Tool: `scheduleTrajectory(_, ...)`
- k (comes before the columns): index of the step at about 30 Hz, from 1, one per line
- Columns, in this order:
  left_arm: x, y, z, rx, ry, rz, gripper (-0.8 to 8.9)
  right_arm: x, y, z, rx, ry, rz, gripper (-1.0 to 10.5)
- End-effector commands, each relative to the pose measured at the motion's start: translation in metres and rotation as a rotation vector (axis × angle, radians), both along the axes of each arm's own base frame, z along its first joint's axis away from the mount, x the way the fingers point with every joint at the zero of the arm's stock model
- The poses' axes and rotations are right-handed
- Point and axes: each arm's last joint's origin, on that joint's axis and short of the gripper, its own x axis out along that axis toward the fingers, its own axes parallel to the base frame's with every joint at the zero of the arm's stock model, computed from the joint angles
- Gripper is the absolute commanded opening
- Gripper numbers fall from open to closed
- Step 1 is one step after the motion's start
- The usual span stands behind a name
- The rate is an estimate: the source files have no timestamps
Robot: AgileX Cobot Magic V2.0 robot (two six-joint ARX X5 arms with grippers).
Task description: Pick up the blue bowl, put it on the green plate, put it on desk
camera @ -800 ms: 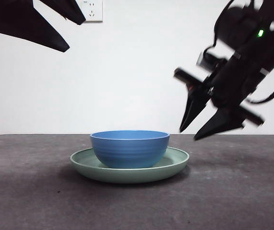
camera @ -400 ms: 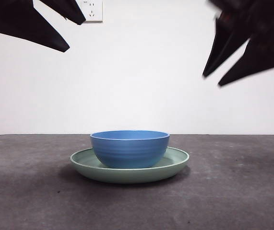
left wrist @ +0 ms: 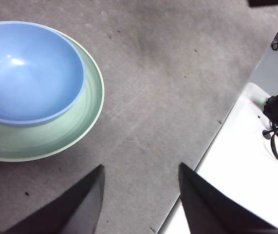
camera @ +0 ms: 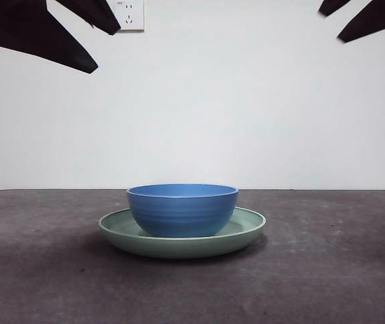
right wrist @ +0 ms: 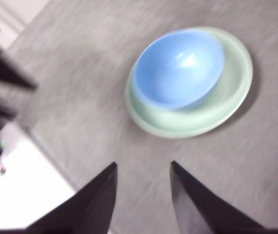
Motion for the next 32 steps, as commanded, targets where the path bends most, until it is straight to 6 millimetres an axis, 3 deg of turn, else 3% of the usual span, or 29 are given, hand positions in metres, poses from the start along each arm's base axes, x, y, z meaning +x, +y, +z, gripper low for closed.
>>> scheduleTrajectory(1,0.0003,-0.002,0.0019,-0.008,-0.003,-0.008,2.49,-0.0076,-0.0004,0.0055,-0.015,-0.023,0.045,1.7)
scheduleTrajectory(20,0.0002,-0.0019,0.0017,-0.006,0.0,-0.008,2.43,-0.0144,-0.0027,0.0033,-0.041,0.006,0.06,1.7)
scheduleTrajectory(22,0.0002,-0.0019,0.0017,-0.006,0.0,-0.008,1.99,-0.0146,-0.0027,0.0032,-0.042,0.008,0.061,1.4)
scheduleTrajectory(25,0.0002,-0.0019,0.0017,-0.006,0.0,-0.008,0.23,-0.0149,-0.0029,0.0028,-0.046,0.011,0.062,0.1)
scheduleTrajectory(32,0.0002,-0.0019,0.0017,-0.006,-0.001,-0.008,0.09,-0.0148,-0.0029,0.0028,-0.05,0.002,0.069,0.1)
